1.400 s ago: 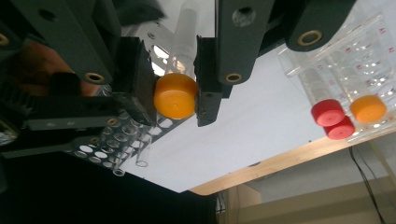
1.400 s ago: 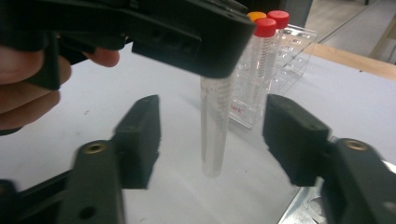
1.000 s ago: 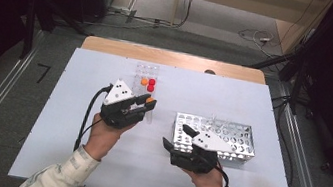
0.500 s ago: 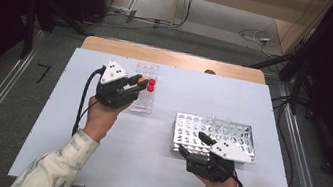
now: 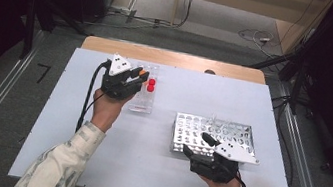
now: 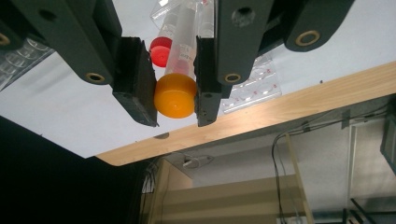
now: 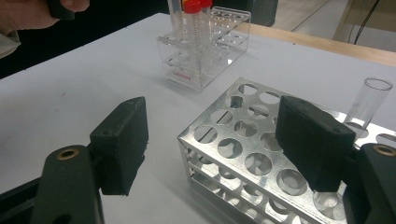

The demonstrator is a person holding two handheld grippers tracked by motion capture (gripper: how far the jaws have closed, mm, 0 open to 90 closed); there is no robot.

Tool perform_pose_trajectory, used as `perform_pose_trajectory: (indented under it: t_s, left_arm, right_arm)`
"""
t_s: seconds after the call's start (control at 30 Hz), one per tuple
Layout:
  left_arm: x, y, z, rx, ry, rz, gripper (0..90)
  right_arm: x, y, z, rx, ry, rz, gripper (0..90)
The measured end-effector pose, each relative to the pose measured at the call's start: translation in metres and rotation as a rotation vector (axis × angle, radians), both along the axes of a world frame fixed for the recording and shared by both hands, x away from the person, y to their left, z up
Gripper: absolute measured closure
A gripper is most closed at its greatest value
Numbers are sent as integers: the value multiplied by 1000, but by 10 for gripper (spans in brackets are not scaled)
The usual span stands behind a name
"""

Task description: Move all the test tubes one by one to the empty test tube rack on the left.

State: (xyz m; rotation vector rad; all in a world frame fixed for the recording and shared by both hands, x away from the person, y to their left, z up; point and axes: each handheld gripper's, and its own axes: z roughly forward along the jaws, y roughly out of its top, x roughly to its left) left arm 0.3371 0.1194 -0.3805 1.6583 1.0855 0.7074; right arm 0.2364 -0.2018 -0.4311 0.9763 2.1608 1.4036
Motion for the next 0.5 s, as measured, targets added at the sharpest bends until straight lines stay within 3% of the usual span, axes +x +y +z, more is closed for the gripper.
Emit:
perform_pose_trajectory:
  t_s: [0.2,0.5]
  left_arm:
    - [3,-1,-4,-11,-1,5,704]
    - [5,-4,-14,4,4,7,702]
  right_arm:
    - [0,0,0,0,-1,-2,246]
    - [0,0,-1,-3,2,0,247]
